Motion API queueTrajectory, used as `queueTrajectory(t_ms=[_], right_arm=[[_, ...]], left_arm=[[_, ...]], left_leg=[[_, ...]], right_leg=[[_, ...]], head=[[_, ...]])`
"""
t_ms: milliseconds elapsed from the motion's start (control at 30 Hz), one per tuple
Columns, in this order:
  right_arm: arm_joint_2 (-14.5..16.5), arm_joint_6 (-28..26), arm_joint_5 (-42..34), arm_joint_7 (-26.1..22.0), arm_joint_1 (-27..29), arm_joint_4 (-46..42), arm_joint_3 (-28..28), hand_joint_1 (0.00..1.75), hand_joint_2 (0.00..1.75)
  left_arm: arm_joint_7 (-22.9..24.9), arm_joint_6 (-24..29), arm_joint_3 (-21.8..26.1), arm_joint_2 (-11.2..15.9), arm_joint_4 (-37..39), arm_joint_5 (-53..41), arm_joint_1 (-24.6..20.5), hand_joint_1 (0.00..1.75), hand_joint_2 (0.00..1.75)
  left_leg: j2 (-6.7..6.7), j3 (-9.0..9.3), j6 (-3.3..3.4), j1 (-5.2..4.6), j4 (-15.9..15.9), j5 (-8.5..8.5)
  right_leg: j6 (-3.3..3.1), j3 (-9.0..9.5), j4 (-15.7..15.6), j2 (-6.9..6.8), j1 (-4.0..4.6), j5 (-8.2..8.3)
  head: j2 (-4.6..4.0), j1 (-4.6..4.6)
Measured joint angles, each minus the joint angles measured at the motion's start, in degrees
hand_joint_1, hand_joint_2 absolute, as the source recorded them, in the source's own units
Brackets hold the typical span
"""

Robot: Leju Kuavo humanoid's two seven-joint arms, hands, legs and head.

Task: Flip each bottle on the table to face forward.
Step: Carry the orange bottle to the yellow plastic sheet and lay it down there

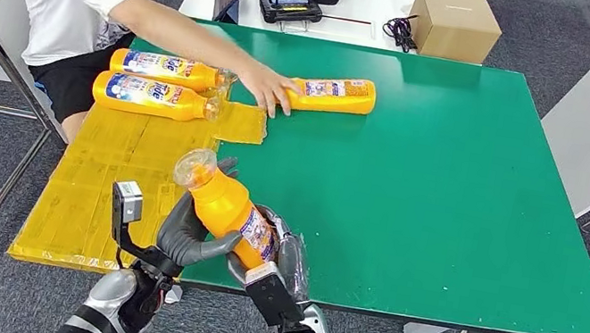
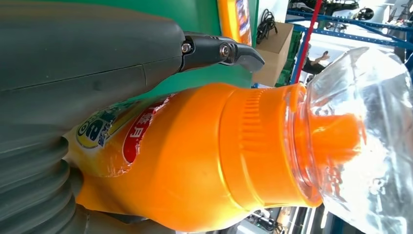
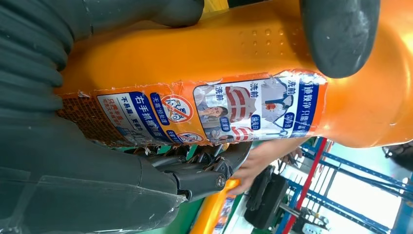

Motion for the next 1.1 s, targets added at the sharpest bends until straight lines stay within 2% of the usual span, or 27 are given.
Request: queueTrajectory(t_ms=[367,400,433,500,533,567,600,1100], right_arm=[[0.0,1.9,0.5,0.1,-0.3,0.7,0.5,1.75,1.75],[0.1,2.0,0.9,0.1,-0.4,1.1,0.8,1.75,1.75],[0.1,1.9,1.1,0.1,-0.6,1.5,1.2,1.75,1.75],[0.2,1.8,1.4,0.0,-1.2,2.5,1.8,1.75,1.75],[0.2,1.7,1.5,0.0,-1.5,3.0,2.2,1.75,1.75],[0.2,1.7,1.7,0.0,-1.8,3.5,2.5,1.75,1.75],[0.3,1.6,1.8,0.0,-2.2,4.0,2.8,1.75,1.75],[1.1,0.6,2.9,0.6,-5.0,9.9,5.2,1.75,1.75]], left_arm=[[-0.1,-1.1,-0.6,0.3,0.0,-0.5,0.0,0.03,1.75],[-0.1,-1.3,-0.7,0.3,0.0,-0.6,0.0,0.15,1.75],[-0.1,-1.6,-0.8,0.3,0.0,-0.6,0.0,0.35,1.75],[-0.1,-2.0,-1.0,0.4,0.0,-0.7,0.0,1.12,1.75],[-0.2,-2.2,-1.0,0.4,0.0,-0.7,0.0,1.43,1.75],[-0.2,-2.4,-1.1,0.5,0.1,-0.8,-0.1,1.67,1.75],[-0.2,-2.7,-1.1,0.6,0.1,-0.9,-0.2,1.73,1.75],[-0.3,-3.7,-0.9,1.8,1.2,-0.6,-0.5,1.75,1.75]], left_leg=[[0.0,-0.02,0.0,0.0,0.0,0.0],[0.0,-0.02,0.0,0.0,0.0,0.0],[0.0,-0.02,0.0,0.0,0.0,0.0],[0.0,-0.01,0.0,0.0,0.0,0.0],[0.0,-0.01,0.0,0.0,0.0,0.0],[0.0,-0.01,0.0,0.0,0.0,0.0],[0.0,-0.01,0.0,0.0,0.0,0.0],[0.0,-0.01,0.0,0.0,0.0,0.0]], right_leg=[[0.0,0.0,0.0,0.0,0.0,0.0],[0.0,0.0,0.0,0.0,0.0,0.0],[0.0,0.0,0.0,0.0,0.0,0.0],[0.0,0.0,0.0,0.0,0.0,0.0],[0.0,0.0,0.0,0.0,0.0,0.0],[0.0,0.0,0.0,0.0,0.0,0.0],[0.0,0.0,0.0,0.0,0.0,0.0],[0.0,-0.01,0.0,0.0,0.0,0.0]], head=[[0.0,0.01],[0.0,0.01],[0.0,0.01],[0.0,0.01],[0.0,0.0],[0.0,0.01],[0.0,0.01],[0.0,0.01]])
